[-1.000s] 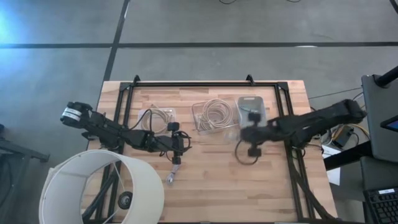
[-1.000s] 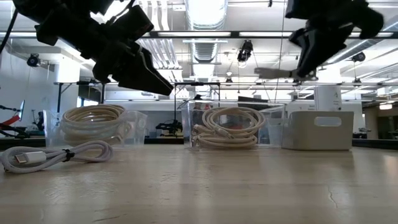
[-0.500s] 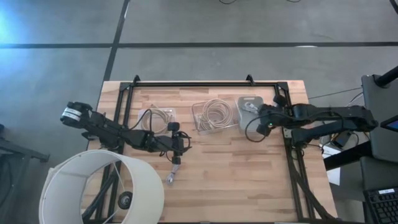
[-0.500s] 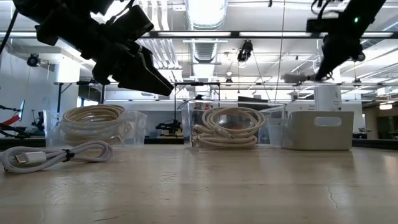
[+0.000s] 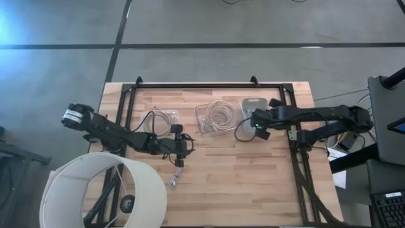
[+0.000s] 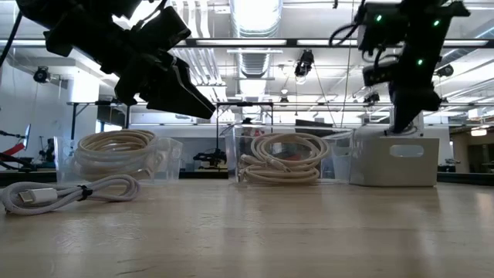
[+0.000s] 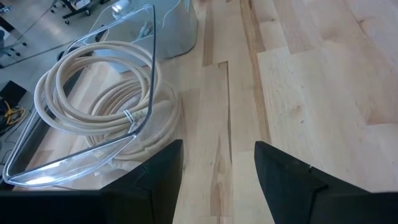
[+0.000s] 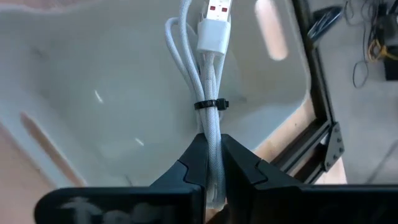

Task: Pick & Place USB Port
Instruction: Put the right white charger cable into the white bin

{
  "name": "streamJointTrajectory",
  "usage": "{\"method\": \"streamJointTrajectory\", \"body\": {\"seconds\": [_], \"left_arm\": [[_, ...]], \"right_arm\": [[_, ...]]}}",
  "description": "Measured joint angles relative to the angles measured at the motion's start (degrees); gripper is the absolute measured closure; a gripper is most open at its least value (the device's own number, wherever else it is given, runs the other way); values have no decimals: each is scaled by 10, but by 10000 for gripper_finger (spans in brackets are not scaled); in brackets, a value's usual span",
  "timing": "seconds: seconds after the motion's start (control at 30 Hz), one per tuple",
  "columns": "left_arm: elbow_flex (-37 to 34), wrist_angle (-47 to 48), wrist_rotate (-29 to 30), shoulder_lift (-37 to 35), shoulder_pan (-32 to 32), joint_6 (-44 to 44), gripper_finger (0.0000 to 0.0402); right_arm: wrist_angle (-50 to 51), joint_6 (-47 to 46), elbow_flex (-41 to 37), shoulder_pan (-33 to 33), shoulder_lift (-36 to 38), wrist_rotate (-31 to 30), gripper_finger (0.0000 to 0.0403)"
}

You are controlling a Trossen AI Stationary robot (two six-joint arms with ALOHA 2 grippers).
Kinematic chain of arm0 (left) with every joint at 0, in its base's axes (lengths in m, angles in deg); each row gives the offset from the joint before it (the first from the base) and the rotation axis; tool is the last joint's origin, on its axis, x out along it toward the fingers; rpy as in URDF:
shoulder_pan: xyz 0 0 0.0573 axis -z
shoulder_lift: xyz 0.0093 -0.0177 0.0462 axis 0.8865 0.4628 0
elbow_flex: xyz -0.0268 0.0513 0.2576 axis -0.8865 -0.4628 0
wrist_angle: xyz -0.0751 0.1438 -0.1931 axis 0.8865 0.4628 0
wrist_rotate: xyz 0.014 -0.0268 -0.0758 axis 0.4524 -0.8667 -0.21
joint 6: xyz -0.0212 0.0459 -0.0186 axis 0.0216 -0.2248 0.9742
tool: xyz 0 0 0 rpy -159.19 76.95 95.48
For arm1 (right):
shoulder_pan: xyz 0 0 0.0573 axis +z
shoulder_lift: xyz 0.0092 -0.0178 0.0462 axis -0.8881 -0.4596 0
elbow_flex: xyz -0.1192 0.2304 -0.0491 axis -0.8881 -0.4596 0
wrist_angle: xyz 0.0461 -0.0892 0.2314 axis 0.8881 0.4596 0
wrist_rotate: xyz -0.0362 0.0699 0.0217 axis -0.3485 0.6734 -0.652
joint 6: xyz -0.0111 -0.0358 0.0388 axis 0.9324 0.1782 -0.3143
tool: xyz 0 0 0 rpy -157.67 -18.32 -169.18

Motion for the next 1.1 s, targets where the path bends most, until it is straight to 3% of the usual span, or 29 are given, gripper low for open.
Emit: {"method": "streamJointTrajectory", "body": {"seconds": [0.17, 0.33, 0.83, 1.1], "left_arm": [[0, 0, 0, 0, 0, 2, 200], [0, 0, 0, 0, 0, 2, 200], [0, 1, 0, 0, 0, 4, 200], [0, 1, 0, 0, 0, 4, 200]], "right_arm": [[0, 3, 1, -17, -63, 7, 378], [-9, 29, 8, -26, -105, 62, 378], [-44, 60, 10, -36, -179, 67, 377], [-43, 62, 10, -41, -190, 56, 324]]}}
